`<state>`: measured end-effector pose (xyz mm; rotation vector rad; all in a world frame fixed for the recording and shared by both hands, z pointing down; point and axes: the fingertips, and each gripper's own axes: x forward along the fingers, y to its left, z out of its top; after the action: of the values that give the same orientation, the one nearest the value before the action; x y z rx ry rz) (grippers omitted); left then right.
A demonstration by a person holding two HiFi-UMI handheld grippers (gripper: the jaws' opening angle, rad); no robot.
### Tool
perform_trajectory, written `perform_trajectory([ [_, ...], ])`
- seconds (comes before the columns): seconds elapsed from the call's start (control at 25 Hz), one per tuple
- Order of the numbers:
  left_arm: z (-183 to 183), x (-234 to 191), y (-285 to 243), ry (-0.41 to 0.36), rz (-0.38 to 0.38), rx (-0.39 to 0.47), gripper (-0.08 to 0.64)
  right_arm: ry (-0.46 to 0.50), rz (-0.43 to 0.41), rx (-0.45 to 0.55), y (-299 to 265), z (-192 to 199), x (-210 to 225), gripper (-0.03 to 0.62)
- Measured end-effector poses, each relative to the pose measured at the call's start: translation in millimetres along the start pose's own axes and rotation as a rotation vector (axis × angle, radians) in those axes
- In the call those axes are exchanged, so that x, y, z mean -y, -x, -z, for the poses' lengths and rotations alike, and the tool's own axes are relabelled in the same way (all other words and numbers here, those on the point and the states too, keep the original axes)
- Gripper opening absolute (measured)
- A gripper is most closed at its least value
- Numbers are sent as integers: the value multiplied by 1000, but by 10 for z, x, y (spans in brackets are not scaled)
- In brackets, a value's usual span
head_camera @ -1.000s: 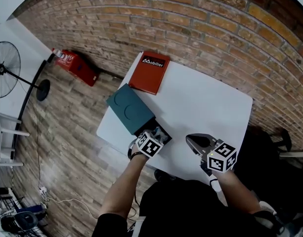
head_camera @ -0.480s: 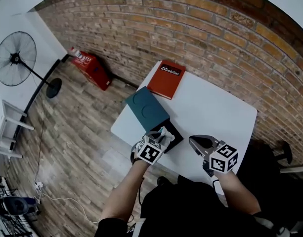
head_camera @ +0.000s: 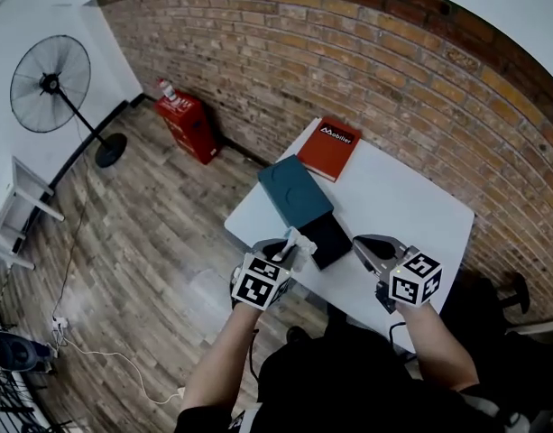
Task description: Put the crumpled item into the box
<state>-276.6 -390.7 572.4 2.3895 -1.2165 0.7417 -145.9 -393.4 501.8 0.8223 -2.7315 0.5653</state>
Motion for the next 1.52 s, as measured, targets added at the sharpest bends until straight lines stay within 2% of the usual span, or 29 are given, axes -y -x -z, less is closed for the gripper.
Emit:
perform_trajectory([
  [0.32,-81,-228,549,44,-51,107,67,45,-30,1,-138,-75,-357,0],
  [0.6,-312,-355,913,63,-109,191,67,61,-73,78,-59,-313,-451,2],
  [0.72,-440,-321,1007,81,-119,230,67,85,-57,113,62,-456,-417,2],
  [0.84,-533,-296,988,129,-117,266,67,120,-55,144,228,-578,-393,2],
  [1.08,-766,-142,858,201,-149,324,67,164,-67,149,669,-648,-126,0],
  [1.36,-1077,152,798,174,-191,375,67,202,-35,166,1017,-565,227,0],
  [1.52,-1047,203,768,186,-206,366,67,288,-44,167,1076,-519,223,-2],
])
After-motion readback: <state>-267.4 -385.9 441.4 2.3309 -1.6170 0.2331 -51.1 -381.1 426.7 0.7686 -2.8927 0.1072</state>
